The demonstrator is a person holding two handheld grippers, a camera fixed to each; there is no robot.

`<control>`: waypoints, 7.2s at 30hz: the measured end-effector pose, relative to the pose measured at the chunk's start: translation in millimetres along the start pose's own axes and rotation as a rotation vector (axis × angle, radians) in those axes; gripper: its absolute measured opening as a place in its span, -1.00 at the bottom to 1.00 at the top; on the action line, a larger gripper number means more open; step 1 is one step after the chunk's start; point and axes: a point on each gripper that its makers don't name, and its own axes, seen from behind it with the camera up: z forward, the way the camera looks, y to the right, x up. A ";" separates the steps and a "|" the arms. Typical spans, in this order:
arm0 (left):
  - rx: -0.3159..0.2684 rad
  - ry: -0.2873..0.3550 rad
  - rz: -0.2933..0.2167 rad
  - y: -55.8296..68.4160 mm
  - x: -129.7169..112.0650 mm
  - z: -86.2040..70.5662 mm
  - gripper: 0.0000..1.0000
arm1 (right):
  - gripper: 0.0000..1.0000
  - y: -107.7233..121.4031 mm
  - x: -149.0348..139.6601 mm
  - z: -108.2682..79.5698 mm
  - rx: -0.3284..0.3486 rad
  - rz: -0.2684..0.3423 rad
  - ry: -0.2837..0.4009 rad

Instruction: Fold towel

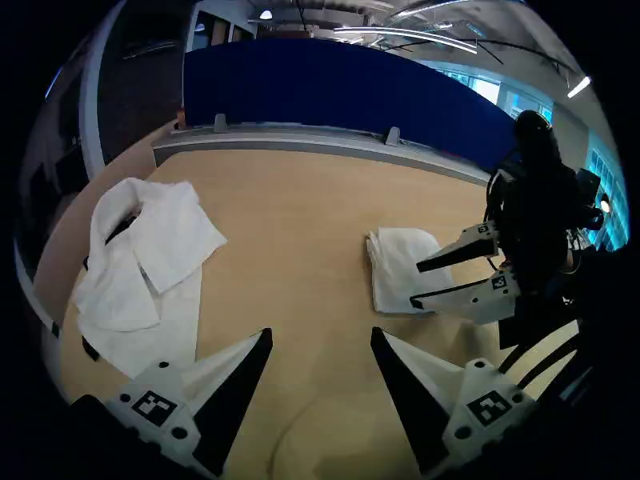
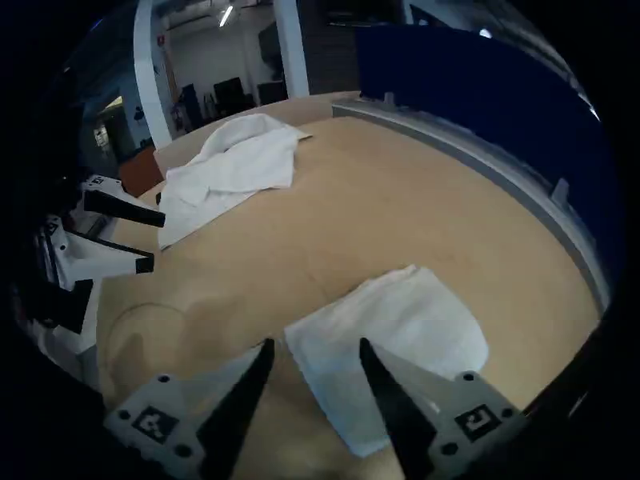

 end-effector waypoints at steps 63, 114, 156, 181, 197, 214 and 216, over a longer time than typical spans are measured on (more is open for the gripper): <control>0.002 0.019 0.001 3.1 5.6 -5.8 0.83 | 0.26 31.0 -94.2 -38.7 -0.232 0.251 -0.128; -0.010 0.070 0.003 7.0 25.4 -23.7 0.83 | -0.95 62.1 59.0 -147.8 -0.305 0.193 0.206; -0.032 0.092 0.026 39.0 35.4 -31.7 0.83 | -0.95 168.2 -4.9 -305.2 -0.467 0.277 0.211; -0.016 0.081 0.033 41.2 35.6 -30.9 0.83 | -0.96 234.5 -45.0 -321.8 -0.526 0.327 0.160; -0.012 0.076 0.038 41.4 31.8 -32.6 0.83 | -0.96 242.1 -109.9 -315.1 -0.532 0.423 0.116; -0.024 0.067 0.057 51.7 29.9 -29.1 0.83 | -0.96 220.0 -236.3 -323.0 -0.607 0.625 0.002; -0.024 0.068 0.057 51.7 29.9 -29.4 0.83 | -0.96 219.9 -247.0 -322.5 -0.622 0.652 -0.011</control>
